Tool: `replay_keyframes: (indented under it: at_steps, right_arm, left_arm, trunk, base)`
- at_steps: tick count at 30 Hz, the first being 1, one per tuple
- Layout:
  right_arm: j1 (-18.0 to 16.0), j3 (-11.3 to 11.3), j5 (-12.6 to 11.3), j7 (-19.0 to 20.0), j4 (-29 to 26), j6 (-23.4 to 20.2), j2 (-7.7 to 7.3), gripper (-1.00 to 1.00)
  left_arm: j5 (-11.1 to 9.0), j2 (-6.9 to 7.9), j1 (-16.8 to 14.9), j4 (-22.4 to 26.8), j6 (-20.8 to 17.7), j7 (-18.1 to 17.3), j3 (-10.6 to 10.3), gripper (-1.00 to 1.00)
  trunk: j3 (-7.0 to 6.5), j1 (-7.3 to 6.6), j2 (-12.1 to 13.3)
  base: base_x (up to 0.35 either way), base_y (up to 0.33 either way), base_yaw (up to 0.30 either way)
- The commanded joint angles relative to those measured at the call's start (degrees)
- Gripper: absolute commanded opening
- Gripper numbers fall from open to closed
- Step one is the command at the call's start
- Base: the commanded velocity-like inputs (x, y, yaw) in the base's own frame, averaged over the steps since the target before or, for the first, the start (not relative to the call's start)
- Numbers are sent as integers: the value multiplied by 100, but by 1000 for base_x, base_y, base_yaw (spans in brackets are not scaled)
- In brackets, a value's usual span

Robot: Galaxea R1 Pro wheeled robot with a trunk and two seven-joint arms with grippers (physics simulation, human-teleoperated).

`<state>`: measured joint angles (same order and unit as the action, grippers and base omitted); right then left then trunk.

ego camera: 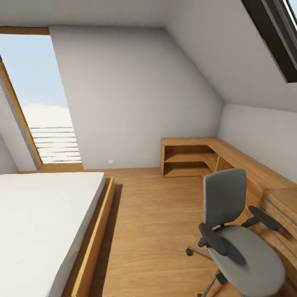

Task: In the bedroom, organize the workspace by keeping the computer under the desk, ensuring the monitor is on the desk, placing the keyboard on the desk next to the monitor, placing the mouse on the desk next to the keyboard, moving the folder from the swivel chair onto the desk next to the mouse, stacking the notebook on top of the folder with the pen on top of the notebook, and positioning the swivel chair next to the desk.

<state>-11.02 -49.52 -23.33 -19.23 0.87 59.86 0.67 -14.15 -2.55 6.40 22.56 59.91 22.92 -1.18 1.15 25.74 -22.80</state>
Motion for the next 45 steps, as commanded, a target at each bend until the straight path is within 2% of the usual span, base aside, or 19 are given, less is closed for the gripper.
replay_keyframes:
  at_steps: [1,5,11,16,23,35,45]
  right_arm:
    - [-5,-49,-18,-28,11,14,0,100]
    - [-5,-49,-14,-21,17,14,-5,100]
    - [-5,-49,-13,-19,18,14,-5,100]
    - [-6,-44,-13,-19,14,14,-5,100]
    - [-5,-41,-13,-13,10,14,-11,100]
    - [-5,-41,-13,-13,11,14,-6,100]
    - [-5,-33,-13,-11,18,14,-36,100]
  left_arm:
    - [-35,0,2,12,9,-3,-13,100]
    - [-35,8,2,12,9,-6,-36,100]
    - [-41,16,2,4,9,2,-280,100]
    - [-42,18,2,-46,9,2,-323,100]
    - [-38,25,2,-95,9,2,-329,100]
    - [-35,20,2,-102,9,10,-330,100]
    - [-37,18,2,-102,9,11,-330,100]
  trunk:
    - [15,4,-12]
    - [23,4,-12]
    - [24,4,-12]
    - [24,4,-12]
    - [24,4,-12]
    - [24,4,-12]
    - [24,4,-12]
  base:
    - [81,0,261]
    - [203,0,159]
    - [320,0,13]
    - [329,0,2]
    - [330,9,-22]
    - [303,182,-43]
    - [314,19,-1]
